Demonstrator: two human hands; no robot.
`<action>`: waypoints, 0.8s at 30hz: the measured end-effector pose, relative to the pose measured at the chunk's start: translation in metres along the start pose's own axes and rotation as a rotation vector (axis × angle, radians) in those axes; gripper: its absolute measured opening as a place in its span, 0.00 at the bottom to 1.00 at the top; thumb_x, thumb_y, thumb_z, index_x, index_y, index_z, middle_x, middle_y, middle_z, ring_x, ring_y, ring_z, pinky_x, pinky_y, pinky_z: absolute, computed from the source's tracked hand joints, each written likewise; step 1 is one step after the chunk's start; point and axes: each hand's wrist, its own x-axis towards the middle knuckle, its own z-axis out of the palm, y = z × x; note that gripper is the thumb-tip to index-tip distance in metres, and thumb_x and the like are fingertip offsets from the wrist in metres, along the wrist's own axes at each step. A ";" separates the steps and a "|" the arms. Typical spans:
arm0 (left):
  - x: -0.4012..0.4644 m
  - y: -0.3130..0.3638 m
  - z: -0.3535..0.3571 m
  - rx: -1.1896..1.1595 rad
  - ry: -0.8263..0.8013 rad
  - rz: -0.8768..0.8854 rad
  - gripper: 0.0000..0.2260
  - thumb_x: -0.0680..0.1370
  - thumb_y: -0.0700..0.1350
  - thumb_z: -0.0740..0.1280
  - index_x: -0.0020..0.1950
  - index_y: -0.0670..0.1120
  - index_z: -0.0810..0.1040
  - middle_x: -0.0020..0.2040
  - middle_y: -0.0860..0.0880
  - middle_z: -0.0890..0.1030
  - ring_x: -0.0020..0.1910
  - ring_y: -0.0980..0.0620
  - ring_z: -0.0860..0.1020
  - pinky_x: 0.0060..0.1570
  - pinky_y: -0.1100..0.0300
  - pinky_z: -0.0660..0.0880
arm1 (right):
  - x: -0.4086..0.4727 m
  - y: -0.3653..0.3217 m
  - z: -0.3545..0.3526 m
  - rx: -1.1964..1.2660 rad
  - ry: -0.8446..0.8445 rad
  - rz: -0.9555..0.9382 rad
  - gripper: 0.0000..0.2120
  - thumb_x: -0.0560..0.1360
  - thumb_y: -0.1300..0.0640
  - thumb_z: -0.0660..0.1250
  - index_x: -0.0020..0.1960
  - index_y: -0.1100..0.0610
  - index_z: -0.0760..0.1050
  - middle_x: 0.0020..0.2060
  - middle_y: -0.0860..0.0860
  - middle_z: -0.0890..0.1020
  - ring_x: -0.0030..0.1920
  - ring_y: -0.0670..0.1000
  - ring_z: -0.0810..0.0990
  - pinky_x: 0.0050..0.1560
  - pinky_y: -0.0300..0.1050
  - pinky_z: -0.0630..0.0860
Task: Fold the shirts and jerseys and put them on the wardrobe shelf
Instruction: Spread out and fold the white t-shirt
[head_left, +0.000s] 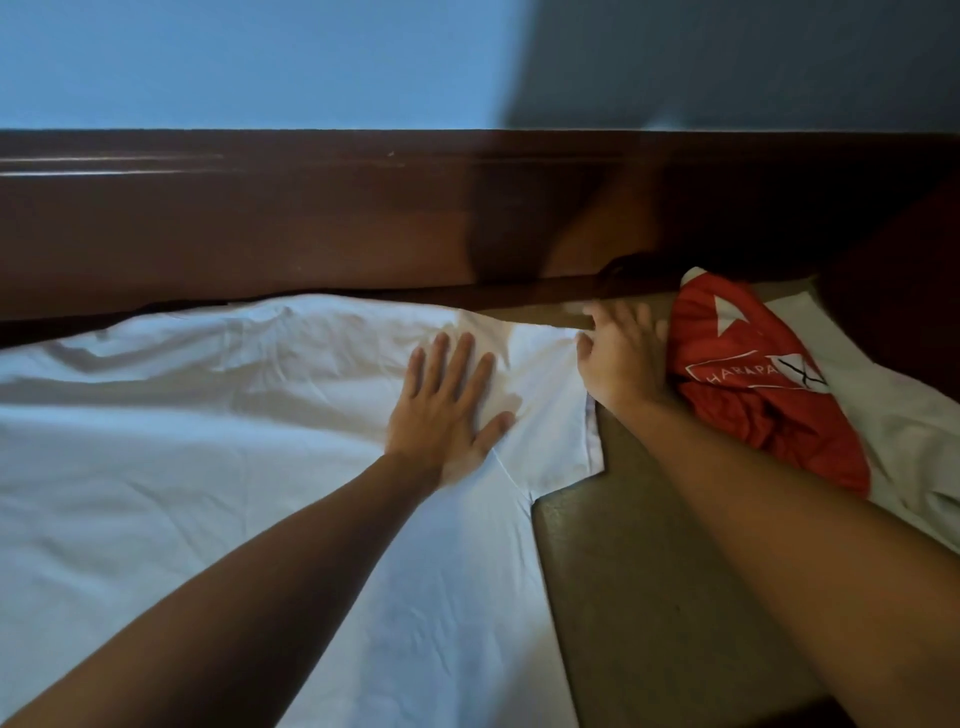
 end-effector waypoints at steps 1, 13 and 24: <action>-0.002 0.003 -0.002 -0.010 0.028 -0.006 0.35 0.80 0.69 0.36 0.83 0.52 0.42 0.82 0.44 0.37 0.79 0.41 0.34 0.78 0.40 0.39 | -0.004 -0.005 -0.003 -0.016 0.021 -0.002 0.19 0.78 0.51 0.65 0.68 0.53 0.75 0.61 0.56 0.79 0.62 0.61 0.72 0.59 0.57 0.66; -0.039 0.000 -0.011 -0.254 0.201 -0.059 0.30 0.84 0.59 0.43 0.83 0.46 0.51 0.83 0.45 0.46 0.81 0.46 0.41 0.79 0.45 0.42 | -0.093 -0.039 0.023 0.010 -0.168 -0.300 0.34 0.83 0.37 0.38 0.83 0.52 0.52 0.82 0.54 0.51 0.82 0.57 0.45 0.79 0.62 0.48; -0.113 -0.083 0.001 -0.056 0.126 -0.401 0.32 0.81 0.60 0.40 0.82 0.46 0.54 0.83 0.44 0.49 0.81 0.43 0.43 0.79 0.42 0.44 | -0.115 -0.084 0.029 0.101 -0.215 -0.314 0.32 0.81 0.31 0.42 0.82 0.41 0.42 0.83 0.46 0.43 0.82 0.51 0.39 0.80 0.60 0.43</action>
